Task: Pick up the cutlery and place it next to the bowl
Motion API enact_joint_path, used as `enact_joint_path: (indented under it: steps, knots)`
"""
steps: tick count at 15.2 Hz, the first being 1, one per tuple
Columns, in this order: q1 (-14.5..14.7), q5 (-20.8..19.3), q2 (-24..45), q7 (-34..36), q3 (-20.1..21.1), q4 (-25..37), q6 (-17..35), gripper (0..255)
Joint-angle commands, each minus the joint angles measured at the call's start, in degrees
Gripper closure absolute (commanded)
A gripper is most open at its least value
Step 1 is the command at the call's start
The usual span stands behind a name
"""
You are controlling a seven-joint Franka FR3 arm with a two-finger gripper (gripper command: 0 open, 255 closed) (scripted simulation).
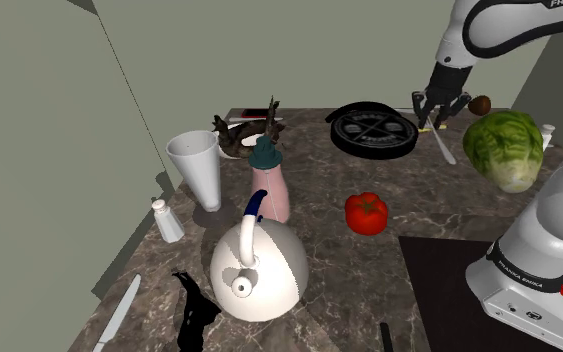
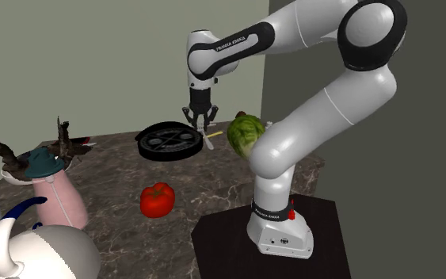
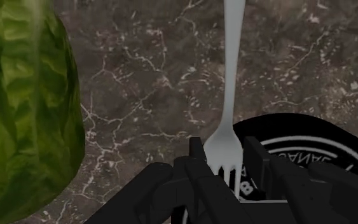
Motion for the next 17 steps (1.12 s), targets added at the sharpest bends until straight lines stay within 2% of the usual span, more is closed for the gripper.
enact_joint_path:
  steps: [1,10,17]
  knots:
    - [1.84,1.81,1.76,2.91,2.37,0.74,0.78,255]
    - [8.36,7.85,13.59,14.12,11.51,8.46,4.19,255]
    - [11.57,9.86,24.73,22.06,17.5,18.08,5.39,255]
